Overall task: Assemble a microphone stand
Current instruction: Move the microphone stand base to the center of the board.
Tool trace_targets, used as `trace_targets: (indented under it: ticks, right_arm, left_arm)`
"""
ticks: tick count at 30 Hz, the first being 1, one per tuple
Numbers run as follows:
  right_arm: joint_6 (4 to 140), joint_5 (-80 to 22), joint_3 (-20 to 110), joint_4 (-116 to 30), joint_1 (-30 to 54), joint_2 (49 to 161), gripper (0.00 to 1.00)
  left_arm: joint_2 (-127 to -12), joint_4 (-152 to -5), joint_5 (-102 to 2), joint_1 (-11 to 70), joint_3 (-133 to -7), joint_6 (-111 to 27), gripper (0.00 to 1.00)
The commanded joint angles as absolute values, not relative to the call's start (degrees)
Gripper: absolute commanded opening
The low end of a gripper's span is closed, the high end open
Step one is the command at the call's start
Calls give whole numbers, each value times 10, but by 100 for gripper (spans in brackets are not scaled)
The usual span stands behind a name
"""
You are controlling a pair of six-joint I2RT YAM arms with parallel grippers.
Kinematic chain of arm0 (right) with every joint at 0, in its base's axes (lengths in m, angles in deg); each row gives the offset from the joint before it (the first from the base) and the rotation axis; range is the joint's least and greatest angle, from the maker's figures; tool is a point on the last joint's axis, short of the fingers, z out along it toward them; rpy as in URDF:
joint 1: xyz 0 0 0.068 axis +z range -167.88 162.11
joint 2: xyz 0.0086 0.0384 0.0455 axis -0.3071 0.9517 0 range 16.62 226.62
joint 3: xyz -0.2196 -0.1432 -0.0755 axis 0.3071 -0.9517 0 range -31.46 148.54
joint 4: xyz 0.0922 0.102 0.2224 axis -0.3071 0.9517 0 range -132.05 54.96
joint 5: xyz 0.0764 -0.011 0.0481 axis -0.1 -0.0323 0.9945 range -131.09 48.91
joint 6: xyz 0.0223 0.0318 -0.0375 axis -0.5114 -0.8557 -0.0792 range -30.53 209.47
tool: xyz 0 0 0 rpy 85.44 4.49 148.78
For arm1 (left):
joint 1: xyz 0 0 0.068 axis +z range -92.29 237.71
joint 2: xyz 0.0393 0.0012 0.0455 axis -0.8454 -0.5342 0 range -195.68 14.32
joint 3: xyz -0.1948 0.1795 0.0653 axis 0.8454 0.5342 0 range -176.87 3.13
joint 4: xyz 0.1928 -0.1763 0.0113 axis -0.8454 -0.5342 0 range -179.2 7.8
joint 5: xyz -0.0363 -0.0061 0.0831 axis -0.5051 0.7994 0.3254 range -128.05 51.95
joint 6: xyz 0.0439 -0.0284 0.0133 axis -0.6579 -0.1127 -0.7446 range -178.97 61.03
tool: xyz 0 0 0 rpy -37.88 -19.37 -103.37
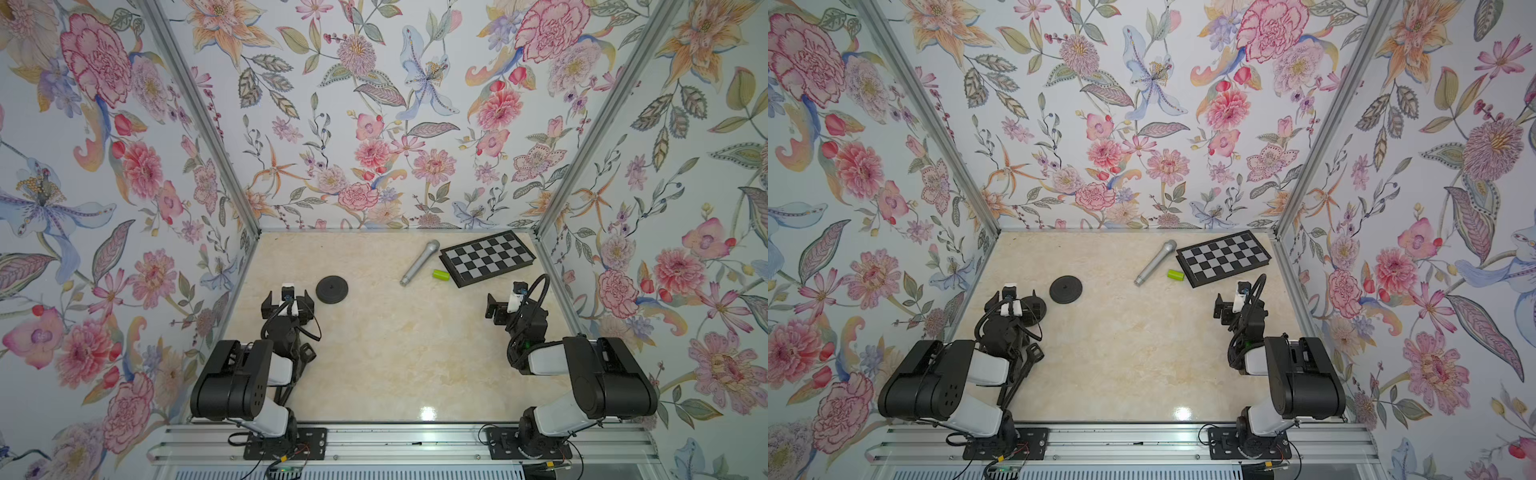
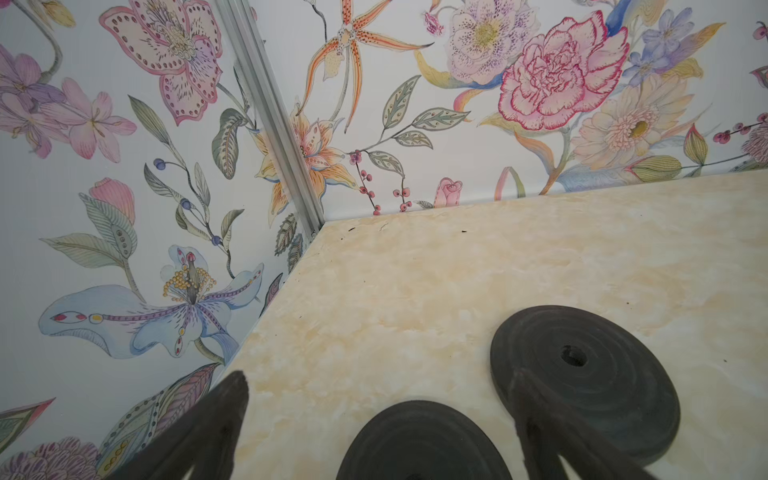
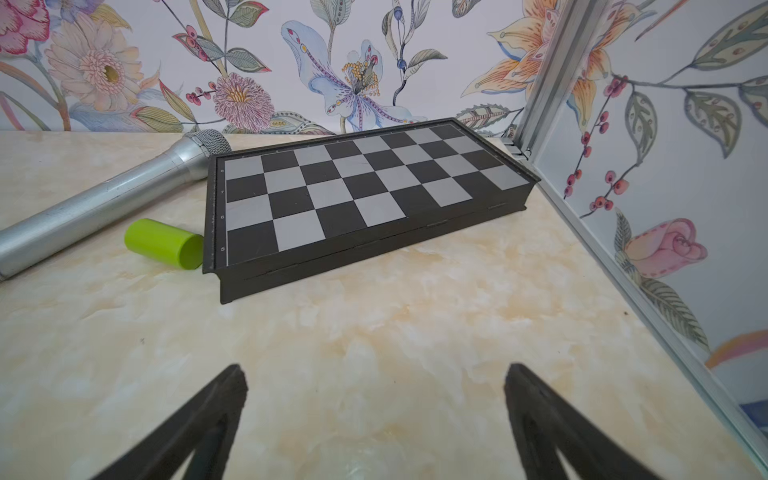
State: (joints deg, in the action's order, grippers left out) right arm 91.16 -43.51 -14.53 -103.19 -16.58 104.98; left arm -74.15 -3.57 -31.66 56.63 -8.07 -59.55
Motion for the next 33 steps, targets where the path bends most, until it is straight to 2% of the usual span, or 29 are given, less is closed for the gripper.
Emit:
trace_targets:
  ticks: [1, 27, 31, 33]
  right_arm:
    - [913, -436, -142, -1041, -168, 1049, 100]
    - [911, -426, -142, -1042, -172, 1049, 100]
    - [896, -425, -165, -1082, -182, 1043, 100]
    - [887, -410, -191, -1118, -195, 1029, 100]
  left_arm:
    - [-744, -32, -319, 568, -89, -589, 99]
    - [-741, -31, -307, 567, -88, -588, 99]
    - [-723, -47, -294, 550, -88, -604, 99]
    - [-712, -12, -300, 540, -66, -619, 99]
